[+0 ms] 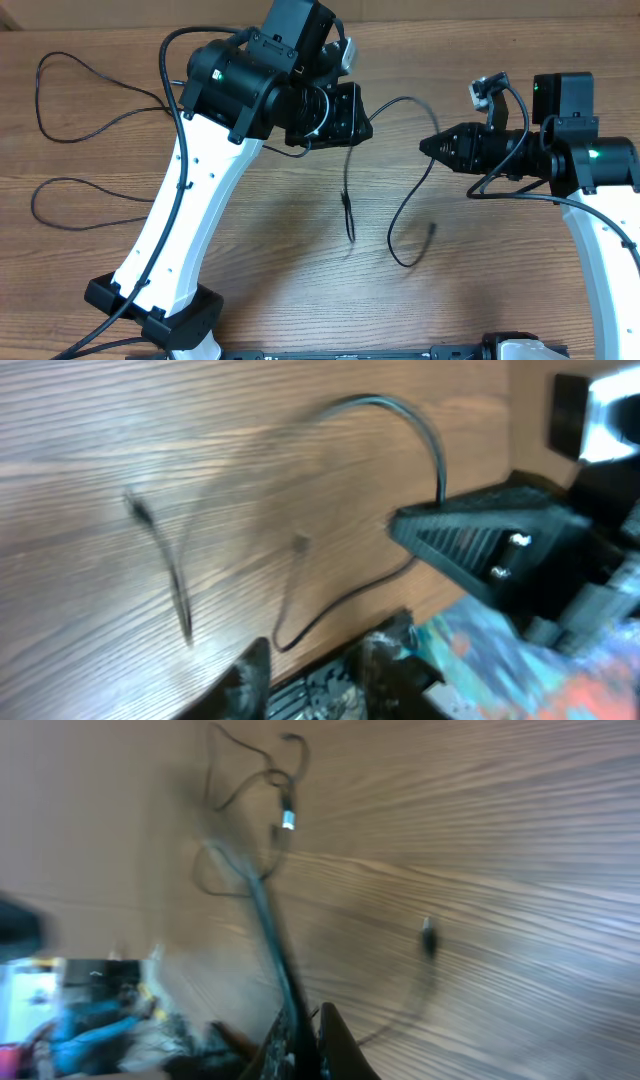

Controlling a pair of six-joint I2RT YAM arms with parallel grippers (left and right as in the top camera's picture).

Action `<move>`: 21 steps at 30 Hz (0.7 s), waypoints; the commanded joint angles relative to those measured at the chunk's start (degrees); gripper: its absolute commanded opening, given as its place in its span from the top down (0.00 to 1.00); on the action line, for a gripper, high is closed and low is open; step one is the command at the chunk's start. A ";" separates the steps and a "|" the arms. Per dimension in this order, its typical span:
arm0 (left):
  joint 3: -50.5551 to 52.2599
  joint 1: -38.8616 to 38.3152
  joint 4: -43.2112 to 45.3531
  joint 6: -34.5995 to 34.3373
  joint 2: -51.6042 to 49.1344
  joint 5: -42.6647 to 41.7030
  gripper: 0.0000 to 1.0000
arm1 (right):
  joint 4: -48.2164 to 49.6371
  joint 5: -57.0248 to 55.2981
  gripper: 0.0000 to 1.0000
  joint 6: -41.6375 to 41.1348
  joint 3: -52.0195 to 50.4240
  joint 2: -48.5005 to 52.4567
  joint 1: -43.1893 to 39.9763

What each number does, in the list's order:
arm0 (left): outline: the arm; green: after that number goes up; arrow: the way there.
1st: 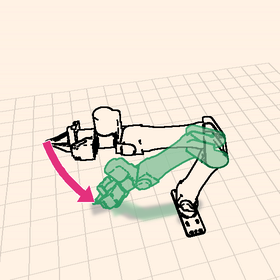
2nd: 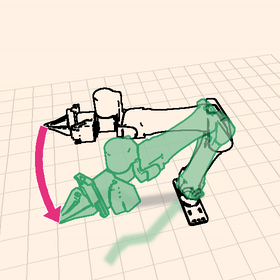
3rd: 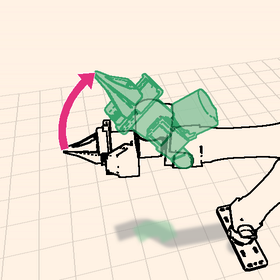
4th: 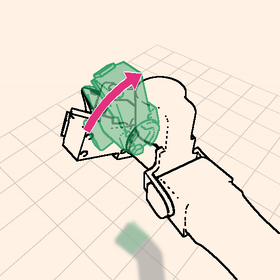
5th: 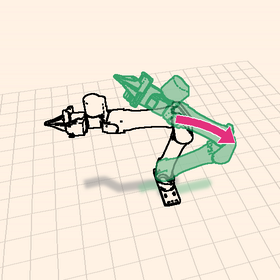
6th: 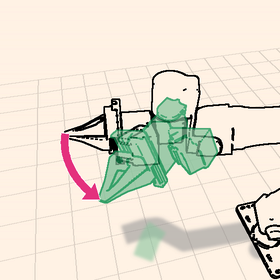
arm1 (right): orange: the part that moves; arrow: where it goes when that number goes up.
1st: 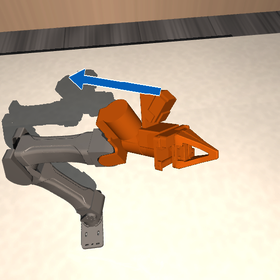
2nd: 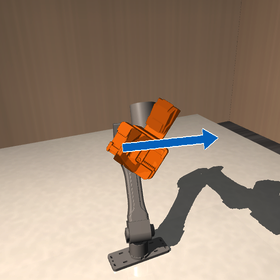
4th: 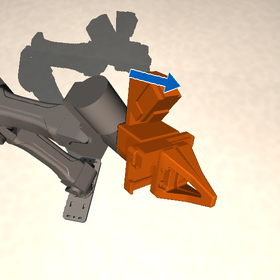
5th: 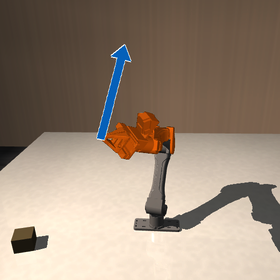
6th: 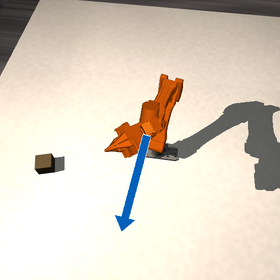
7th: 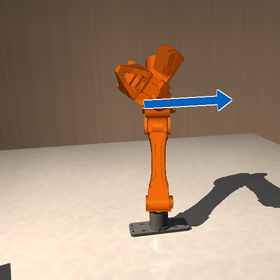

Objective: Untangle cables

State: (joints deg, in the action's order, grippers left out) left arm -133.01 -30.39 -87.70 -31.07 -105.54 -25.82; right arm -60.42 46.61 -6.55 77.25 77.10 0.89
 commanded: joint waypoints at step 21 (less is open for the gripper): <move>-0.61 -0.28 7.08 -17.46 -0.11 -4.68 0.41 | -0.52 10.47 0.96 1.05 2.62 -7.13 3.30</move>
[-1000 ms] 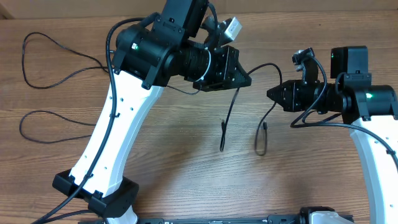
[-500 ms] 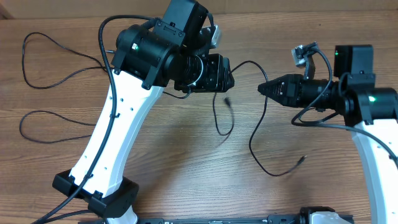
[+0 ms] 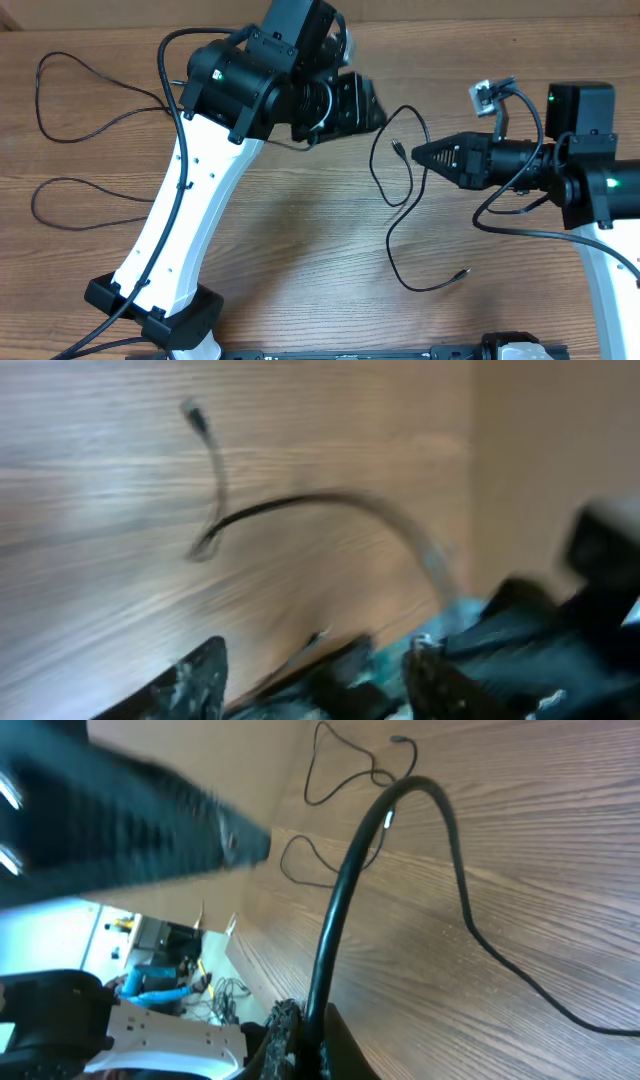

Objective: Untangle cables

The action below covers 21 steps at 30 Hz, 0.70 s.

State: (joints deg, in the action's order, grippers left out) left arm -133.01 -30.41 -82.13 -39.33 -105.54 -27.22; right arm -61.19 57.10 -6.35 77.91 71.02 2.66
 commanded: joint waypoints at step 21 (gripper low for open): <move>-0.61 -1.18 5.73 -29.73 -0.11 -4.48 0.43 | 7.06 4.50 0.96 -2.67 1.99 -4.74 4.46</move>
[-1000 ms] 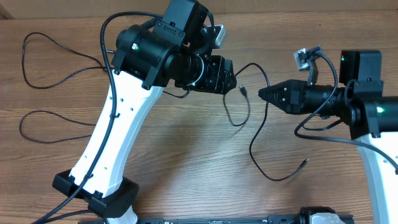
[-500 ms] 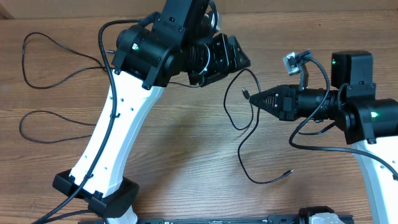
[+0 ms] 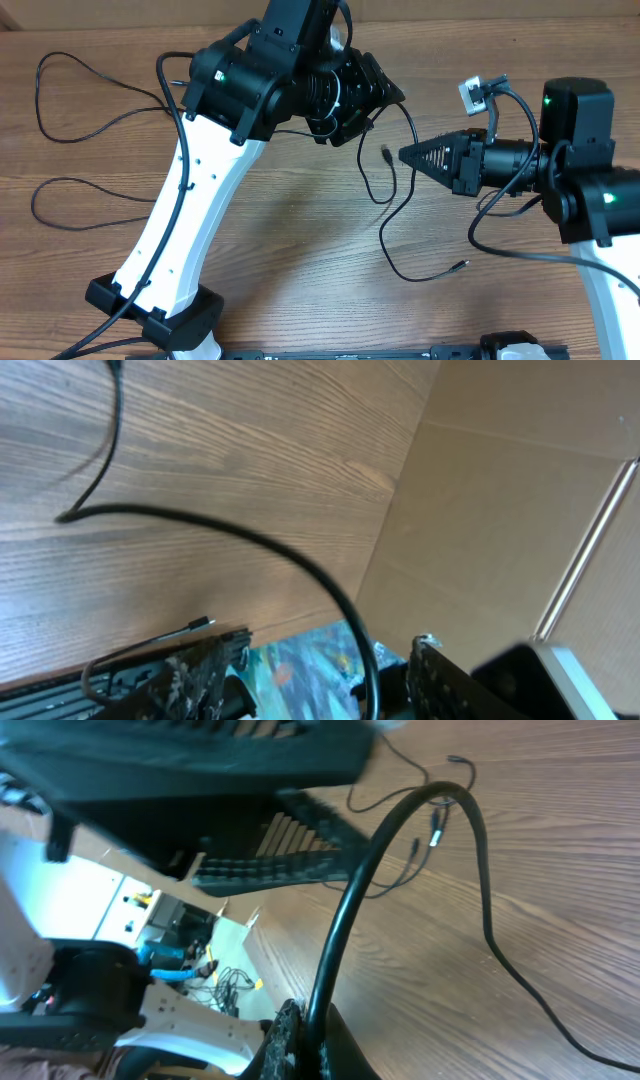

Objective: Untangle cables

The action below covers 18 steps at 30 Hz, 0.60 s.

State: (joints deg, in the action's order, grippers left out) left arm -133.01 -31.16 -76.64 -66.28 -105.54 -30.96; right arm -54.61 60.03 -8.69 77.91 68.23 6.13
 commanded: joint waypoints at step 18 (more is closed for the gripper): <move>-0.61 -0.70 0.24 -3.19 -0.11 -10.58 0.61 | 0.63 1.73 0.96 -1.81 1.99 -2.97 3.26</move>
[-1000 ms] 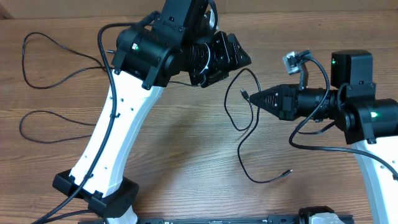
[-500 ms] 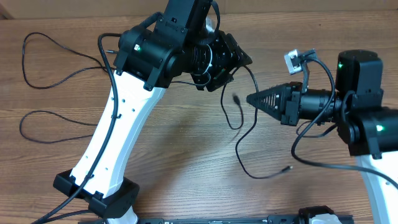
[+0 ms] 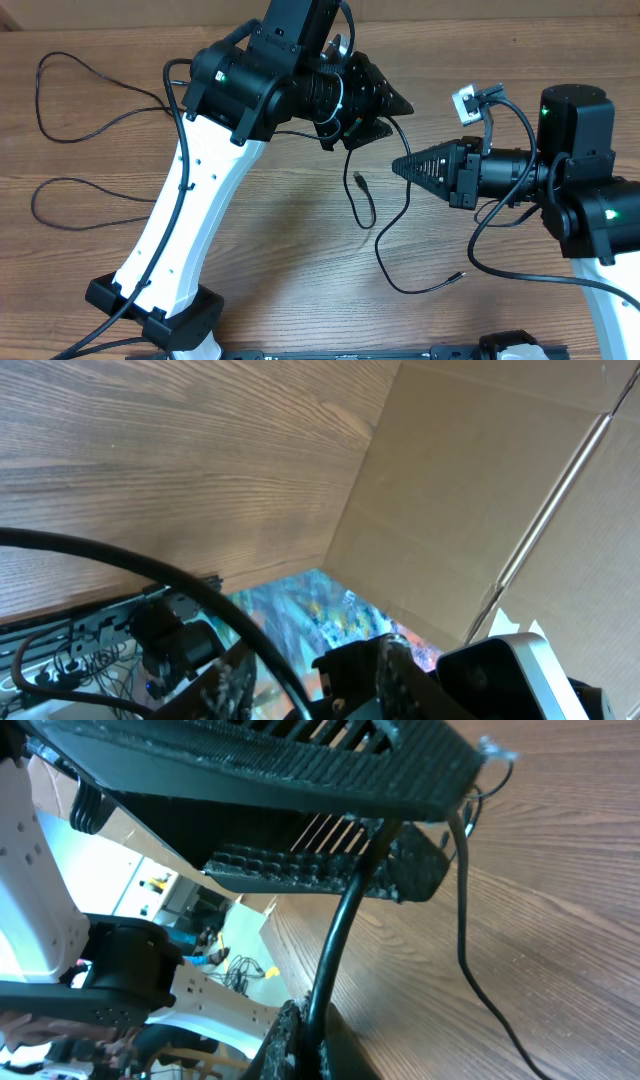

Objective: Untangle cables

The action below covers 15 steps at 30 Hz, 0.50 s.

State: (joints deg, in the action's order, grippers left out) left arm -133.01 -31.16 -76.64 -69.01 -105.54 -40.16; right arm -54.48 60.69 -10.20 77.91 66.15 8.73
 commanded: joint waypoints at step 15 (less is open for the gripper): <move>-0.61 -0.92 0.20 -0.44 -0.11 4.72 0.75 | 1.73 1.55 0.96 -0.33 1.99 -2.84 0.66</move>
State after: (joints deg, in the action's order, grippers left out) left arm -133.01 -31.53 -76.66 -69.14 -105.54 -36.67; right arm -53.30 61.28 -10.50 77.91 64.75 9.10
